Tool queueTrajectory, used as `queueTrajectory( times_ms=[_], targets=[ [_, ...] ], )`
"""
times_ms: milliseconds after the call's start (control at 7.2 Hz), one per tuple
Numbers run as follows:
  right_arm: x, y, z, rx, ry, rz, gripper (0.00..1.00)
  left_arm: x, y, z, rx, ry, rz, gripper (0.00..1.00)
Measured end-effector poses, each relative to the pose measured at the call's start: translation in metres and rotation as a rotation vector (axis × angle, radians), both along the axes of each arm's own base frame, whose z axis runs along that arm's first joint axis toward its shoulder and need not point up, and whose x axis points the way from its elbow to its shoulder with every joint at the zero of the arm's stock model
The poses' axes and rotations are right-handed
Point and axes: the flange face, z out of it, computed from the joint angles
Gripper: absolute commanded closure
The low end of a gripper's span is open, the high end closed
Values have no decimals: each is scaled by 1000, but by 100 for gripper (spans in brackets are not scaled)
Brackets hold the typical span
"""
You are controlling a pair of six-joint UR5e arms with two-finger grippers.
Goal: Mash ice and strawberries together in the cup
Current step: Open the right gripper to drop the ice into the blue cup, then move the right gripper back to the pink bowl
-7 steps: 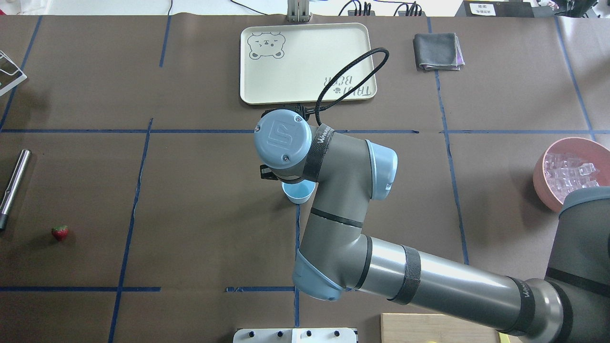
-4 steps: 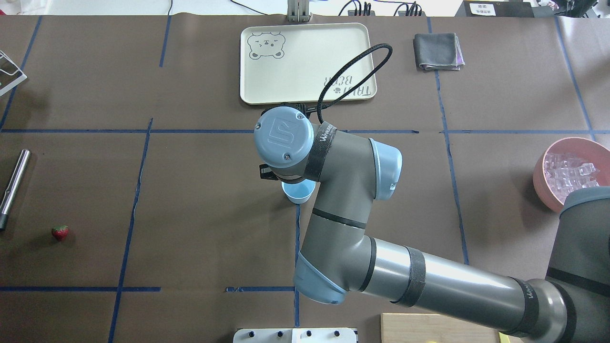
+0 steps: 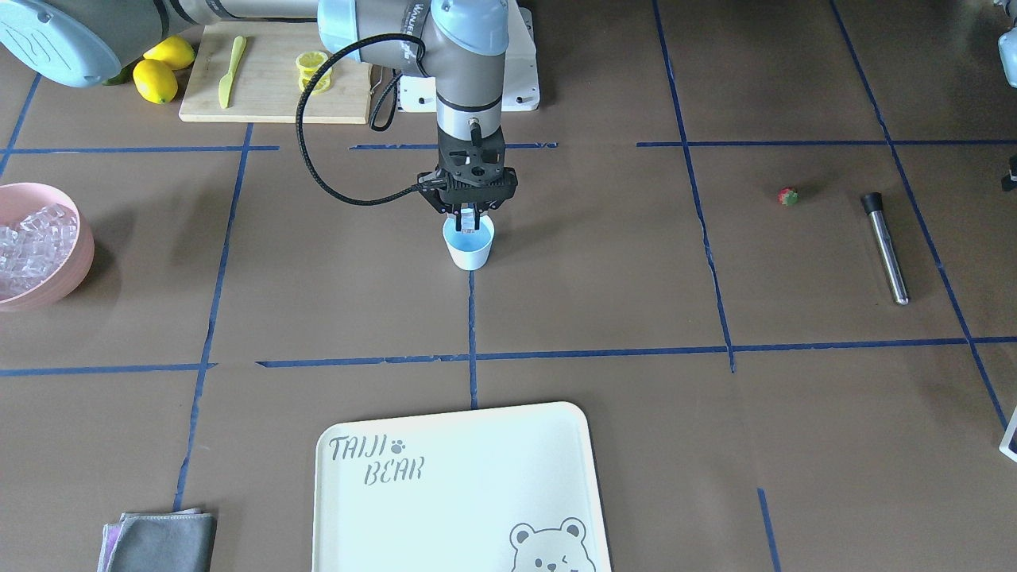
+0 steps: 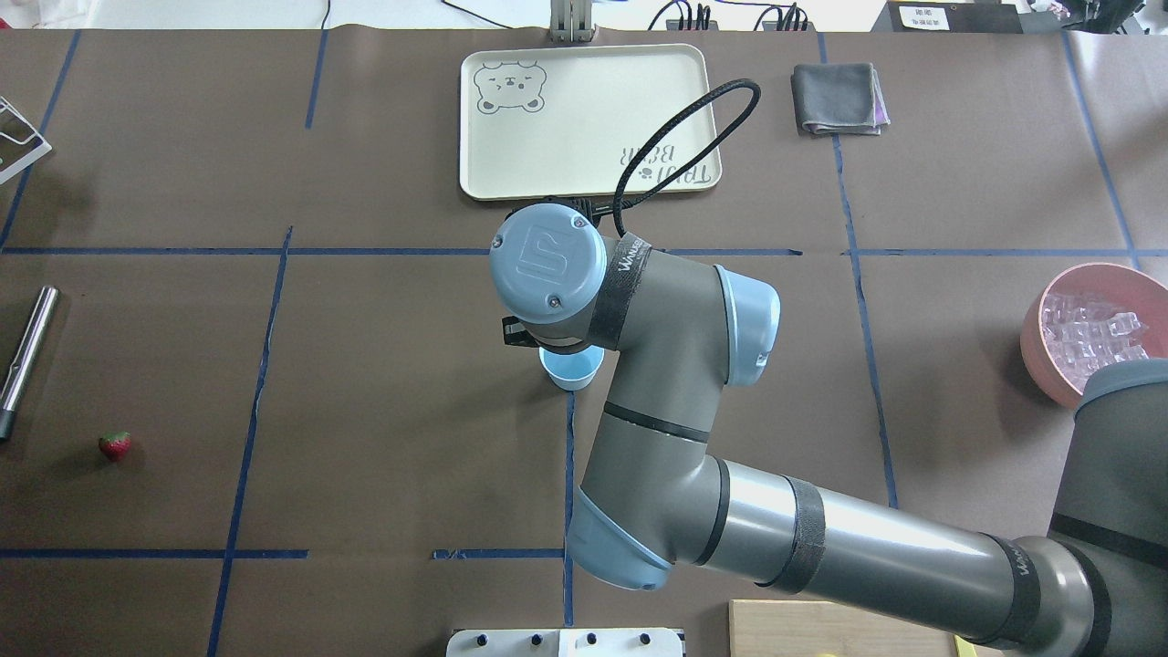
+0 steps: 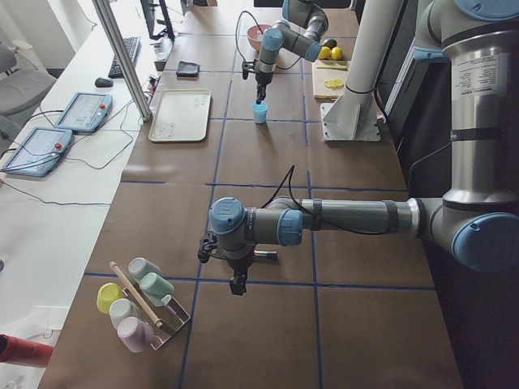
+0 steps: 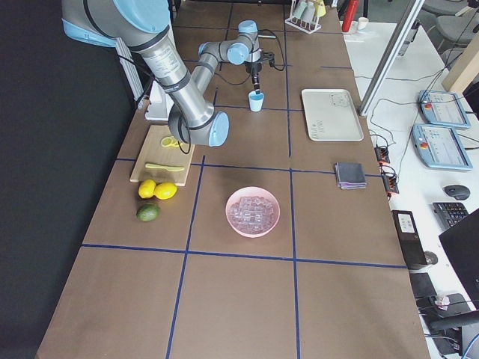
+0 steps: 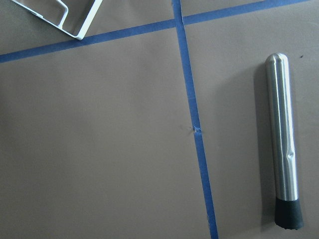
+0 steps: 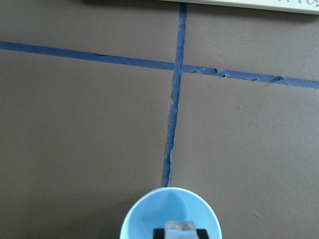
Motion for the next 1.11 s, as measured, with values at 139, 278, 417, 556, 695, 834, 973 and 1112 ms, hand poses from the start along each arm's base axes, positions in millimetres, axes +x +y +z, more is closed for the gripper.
queueTrajectory(
  times_ms=[139, 278, 417, 556, 695, 834, 973, 1112],
  targets=[
    [0, 1, 3, 0, 3, -1, 18, 0, 0, 1, -1, -1, 0, 0],
    [-1, 2, 5, -1, 4, -2, 18, 0, 0, 1, -2, -1, 0, 0],
    [-1, 3, 5, -1, 4, -3, 18, 0, 0, 1, -1, 0, 0, 0],
    [0, 3, 4, 0, 1, -3, 18, 0, 0, 1, -1, 0, 0, 0],
    [6, 1, 1, 3, -9, 0, 18, 0, 0, 1, -1, 0, 0, 0],
    [23, -4, -1, 2, -30, 5, 18, 0, 0, 1, -1, 0, 0, 0],
    [49, -11, 6, -5, -50, 3, 18, 0, 0, 1, -2, 0, 0, 0],
    [85, -19, 23, 7, -55, -14, 18, 0, 0, 1, -2, 0, 0, 0]
  ],
)
